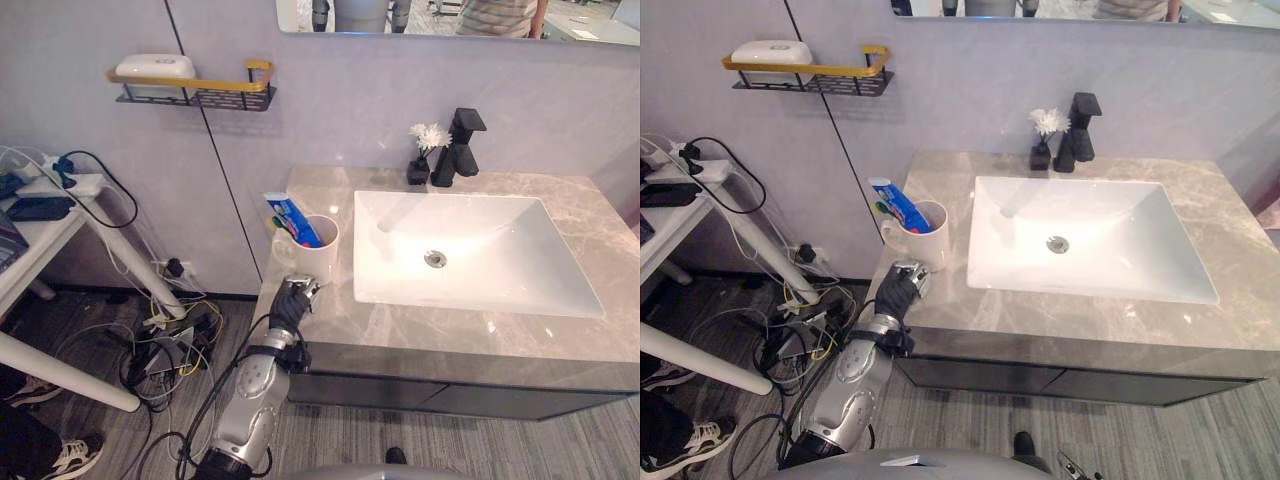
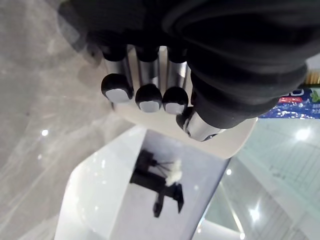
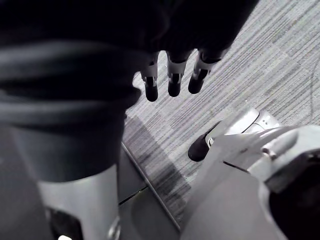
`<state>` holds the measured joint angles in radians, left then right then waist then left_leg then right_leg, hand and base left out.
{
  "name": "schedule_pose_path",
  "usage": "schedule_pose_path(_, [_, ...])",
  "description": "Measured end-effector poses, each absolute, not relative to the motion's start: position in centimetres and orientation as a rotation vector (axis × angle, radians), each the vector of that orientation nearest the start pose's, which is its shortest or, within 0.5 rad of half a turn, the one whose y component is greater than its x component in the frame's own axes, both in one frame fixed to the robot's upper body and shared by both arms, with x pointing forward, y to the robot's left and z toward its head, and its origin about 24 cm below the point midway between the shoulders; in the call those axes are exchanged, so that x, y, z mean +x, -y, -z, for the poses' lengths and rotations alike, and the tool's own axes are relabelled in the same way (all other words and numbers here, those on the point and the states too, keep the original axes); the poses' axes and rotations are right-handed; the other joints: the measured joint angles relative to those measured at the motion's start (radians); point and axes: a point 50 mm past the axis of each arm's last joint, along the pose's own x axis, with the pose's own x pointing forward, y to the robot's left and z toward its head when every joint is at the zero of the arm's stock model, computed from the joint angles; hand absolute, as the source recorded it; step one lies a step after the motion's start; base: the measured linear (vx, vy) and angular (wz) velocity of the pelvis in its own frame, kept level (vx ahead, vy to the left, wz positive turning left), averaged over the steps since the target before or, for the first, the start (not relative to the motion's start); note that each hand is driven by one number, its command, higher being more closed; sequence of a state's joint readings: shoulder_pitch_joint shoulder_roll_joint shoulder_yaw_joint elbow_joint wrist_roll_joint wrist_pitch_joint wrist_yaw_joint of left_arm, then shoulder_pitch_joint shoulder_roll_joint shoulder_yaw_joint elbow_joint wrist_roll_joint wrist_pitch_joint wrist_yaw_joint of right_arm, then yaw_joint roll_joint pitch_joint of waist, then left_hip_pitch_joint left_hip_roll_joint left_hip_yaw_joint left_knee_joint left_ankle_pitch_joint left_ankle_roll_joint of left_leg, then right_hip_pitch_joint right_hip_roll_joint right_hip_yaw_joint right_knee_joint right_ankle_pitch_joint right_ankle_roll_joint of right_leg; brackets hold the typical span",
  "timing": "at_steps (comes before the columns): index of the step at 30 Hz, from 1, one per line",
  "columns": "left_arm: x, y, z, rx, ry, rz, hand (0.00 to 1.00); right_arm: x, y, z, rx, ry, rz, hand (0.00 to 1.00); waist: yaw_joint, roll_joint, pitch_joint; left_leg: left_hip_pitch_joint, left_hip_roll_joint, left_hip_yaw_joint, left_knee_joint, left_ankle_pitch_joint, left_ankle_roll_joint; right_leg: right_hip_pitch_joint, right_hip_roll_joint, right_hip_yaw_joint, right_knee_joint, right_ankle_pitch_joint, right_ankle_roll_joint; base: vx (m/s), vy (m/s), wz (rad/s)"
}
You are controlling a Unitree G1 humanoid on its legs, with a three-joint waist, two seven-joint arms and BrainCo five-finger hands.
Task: Organize washtable
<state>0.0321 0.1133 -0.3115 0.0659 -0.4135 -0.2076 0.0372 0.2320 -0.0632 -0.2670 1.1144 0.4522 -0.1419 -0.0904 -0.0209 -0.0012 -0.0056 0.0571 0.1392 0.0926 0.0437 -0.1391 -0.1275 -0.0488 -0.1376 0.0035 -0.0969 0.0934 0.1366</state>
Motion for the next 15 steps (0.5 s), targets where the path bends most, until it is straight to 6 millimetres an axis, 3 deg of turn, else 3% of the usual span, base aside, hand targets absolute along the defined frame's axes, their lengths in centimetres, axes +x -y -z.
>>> schedule_pose_path(15, [25.2,-10.9,-3.4,-0.263,0.044,0.157,1.0,3.9,21.6,16.1,0.378,-1.011,0.69,0.0,-0.025,-0.005,0.004,0.0,0.0,0.008,-0.002,0.0,0.0,-0.012,0.001,0.007,-0.001,0.003,0.001,0.01,0.001,-0.01])
